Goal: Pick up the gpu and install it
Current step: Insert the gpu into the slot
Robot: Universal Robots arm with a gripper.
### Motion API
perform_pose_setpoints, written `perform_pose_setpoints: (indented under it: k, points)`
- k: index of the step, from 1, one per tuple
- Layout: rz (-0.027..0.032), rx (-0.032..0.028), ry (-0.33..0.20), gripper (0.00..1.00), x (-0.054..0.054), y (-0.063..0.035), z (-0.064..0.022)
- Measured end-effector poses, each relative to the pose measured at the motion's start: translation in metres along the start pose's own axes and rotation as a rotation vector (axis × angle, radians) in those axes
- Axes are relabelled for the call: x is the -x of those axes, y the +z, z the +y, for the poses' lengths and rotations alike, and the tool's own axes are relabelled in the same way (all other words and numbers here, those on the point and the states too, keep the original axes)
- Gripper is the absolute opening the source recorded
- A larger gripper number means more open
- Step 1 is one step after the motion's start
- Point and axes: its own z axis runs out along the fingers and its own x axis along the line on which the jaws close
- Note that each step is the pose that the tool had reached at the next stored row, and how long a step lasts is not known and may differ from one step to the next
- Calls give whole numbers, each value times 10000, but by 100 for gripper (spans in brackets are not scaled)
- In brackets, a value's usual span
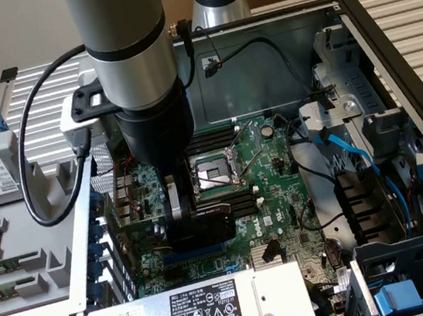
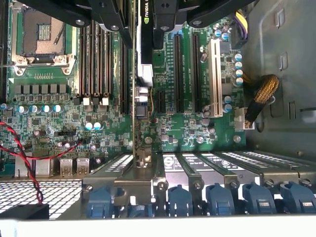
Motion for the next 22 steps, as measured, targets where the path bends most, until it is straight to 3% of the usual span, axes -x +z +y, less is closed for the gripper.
perform_pose_setpoints:
  k: [22]
  points:
    - [0, -1, 1, 26, 6, 20, 1]
